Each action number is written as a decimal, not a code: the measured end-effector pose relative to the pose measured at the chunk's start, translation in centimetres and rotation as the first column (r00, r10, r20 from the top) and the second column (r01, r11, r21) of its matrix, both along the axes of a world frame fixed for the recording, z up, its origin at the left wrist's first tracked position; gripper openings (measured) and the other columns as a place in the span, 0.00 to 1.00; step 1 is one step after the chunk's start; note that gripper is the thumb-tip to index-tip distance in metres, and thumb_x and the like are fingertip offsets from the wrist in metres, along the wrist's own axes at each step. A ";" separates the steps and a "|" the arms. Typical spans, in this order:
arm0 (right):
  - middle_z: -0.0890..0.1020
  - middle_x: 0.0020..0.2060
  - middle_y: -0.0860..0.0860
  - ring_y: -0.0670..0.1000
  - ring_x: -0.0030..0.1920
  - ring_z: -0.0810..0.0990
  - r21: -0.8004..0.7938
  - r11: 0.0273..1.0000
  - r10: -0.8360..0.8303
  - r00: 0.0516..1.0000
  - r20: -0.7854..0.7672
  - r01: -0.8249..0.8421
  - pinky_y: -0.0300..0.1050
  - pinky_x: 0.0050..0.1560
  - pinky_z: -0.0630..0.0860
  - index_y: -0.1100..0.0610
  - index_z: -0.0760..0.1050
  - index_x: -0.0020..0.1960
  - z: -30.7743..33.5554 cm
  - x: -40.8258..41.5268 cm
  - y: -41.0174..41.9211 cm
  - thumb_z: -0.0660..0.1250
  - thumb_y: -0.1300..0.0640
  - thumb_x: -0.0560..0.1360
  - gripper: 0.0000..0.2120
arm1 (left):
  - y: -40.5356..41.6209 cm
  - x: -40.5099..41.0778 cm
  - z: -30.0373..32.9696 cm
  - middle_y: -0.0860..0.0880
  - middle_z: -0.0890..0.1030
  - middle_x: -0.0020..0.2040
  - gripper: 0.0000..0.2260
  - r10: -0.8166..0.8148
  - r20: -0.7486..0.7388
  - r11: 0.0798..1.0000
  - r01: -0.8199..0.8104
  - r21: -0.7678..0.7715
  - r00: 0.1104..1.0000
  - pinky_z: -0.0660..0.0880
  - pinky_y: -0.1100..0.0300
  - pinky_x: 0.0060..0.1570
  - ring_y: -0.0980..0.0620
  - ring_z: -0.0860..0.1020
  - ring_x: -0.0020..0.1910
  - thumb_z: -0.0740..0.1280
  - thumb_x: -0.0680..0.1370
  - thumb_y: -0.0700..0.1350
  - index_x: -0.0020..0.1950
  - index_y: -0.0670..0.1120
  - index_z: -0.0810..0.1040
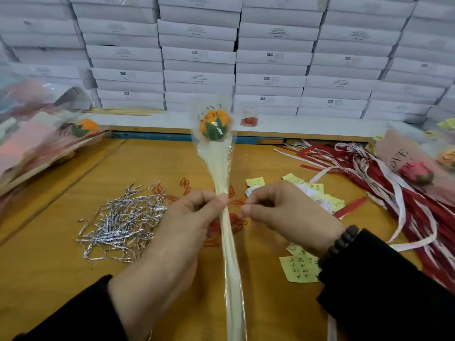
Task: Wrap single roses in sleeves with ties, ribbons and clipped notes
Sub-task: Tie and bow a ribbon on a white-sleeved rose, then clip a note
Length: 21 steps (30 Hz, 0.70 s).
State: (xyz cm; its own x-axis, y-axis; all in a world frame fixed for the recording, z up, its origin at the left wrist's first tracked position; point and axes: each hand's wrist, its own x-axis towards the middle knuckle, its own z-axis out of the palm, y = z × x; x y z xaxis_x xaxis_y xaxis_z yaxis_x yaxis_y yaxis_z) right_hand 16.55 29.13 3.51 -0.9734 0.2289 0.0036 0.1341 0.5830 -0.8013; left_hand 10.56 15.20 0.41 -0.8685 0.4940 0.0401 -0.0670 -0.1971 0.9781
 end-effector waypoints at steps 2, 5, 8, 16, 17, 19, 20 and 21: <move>0.75 0.24 0.44 0.40 0.21 0.67 -0.079 0.995 0.061 0.998 0.016 -0.060 0.28 0.23 0.63 0.56 0.78 0.38 0.0 0.0 -0.8 0.64 0.59 0.77 0.09 | -0.1 0.0 0.0 0.37 0.78 0.35 0.10 -0.055 -0.003 0.998 0.055 0.006 0.999 0.67 0.59 0.33 0.45 0.73 0.35 0.68 0.68 0.46 0.40 0.39 0.77; 0.75 0.25 0.46 0.39 0.19 0.68 -0.245 0.965 0.102 0.994 0.024 -0.093 0.27 0.19 0.61 0.58 0.76 0.37 0.0 0.2 -1.3 0.61 0.62 0.77 0.11 | -0.2 -0.3 -0.1 0.38 0.75 0.32 0.11 -0.070 -0.011 0.998 0.070 -0.009 0.997 0.64 0.63 0.28 0.49 0.70 0.29 0.69 0.65 0.46 0.40 0.39 0.79; 0.76 0.31 0.53 0.38 0.20 0.70 -0.354 0.928 0.113 0.993 -0.033 -0.117 0.26 0.22 0.64 0.66 0.78 0.43 -0.3 0.3 -1.4 0.64 0.62 0.76 0.07 | -0.3 -0.6 -0.2 0.45 0.75 0.25 0.06 -0.055 0.013 0.998 0.056 -0.010 0.998 0.65 0.64 0.26 0.55 0.69 0.22 0.71 0.63 0.46 0.35 0.43 0.82; 0.75 0.20 0.42 0.37 0.20 0.72 -0.424 0.894 0.129 0.989 -0.070 -0.146 0.25 0.22 0.65 0.65 0.77 0.42 -0.6 0.4 -1.4 0.67 0.68 0.73 0.01 | -0.1 -0.8 -0.4 0.47 0.73 0.24 0.11 -0.025 0.026 0.999 0.027 -0.040 0.999 0.66 0.66 0.21 0.55 0.69 0.20 0.70 0.64 0.47 0.40 0.41 0.76; 0.75 0.20 0.42 0.37 0.20 0.72 -0.443 0.887 0.105 0.992 -0.074 -0.127 0.25 0.22 0.65 0.63 0.76 0.42 -0.8 0.3 -1.3 0.67 0.67 0.73 0.02 | -0.2 -0.8 -0.3 0.48 0.73 0.24 0.11 -0.012 0.043 0.999 0.014 -0.039 0.999 0.66 0.66 0.21 0.55 0.69 0.20 0.69 0.67 0.49 0.38 0.41 0.75; 0.74 0.21 0.43 0.39 0.19 0.69 -0.477 0.875 0.056 0.996 -0.073 -0.084 0.26 0.21 0.63 0.61 0.76 0.41 -0.8 0.3 -1.1 0.68 0.66 0.72 0.02 | -0.2 -0.8 -0.2 0.49 0.72 0.24 0.15 0.015 0.076 0.997 -0.009 -0.082 0.997 0.65 0.66 0.20 0.54 0.69 0.20 0.64 0.74 0.53 0.36 0.42 0.72; 0.75 0.22 0.44 0.39 0.18 0.68 -0.496 0.865 0.041 0.996 -0.074 -0.073 0.27 0.21 0.62 0.60 0.77 0.40 -0.8 0.3 -1.0 0.68 0.65 0.72 0.03 | -0.2 -0.9 -0.2 0.48 0.72 0.24 0.18 0.010 0.097 0.993 0.001 -0.114 0.995 0.64 0.66 0.20 0.54 0.69 0.20 0.61 0.76 0.54 0.35 0.41 0.73; 0.75 0.24 0.45 0.40 0.18 0.67 -0.518 0.852 0.038 0.996 -0.078 -0.073 0.27 0.21 0.62 0.60 0.77 0.39 -0.8 0.2 -0.8 0.68 0.65 0.72 0.04 | -0.2 -0.9 -0.1 0.48 0.73 0.25 0.20 -0.012 0.125 0.989 0.030 -0.145 0.992 0.64 0.65 0.21 0.53 0.70 0.21 0.58 0.77 0.56 0.36 0.41 0.74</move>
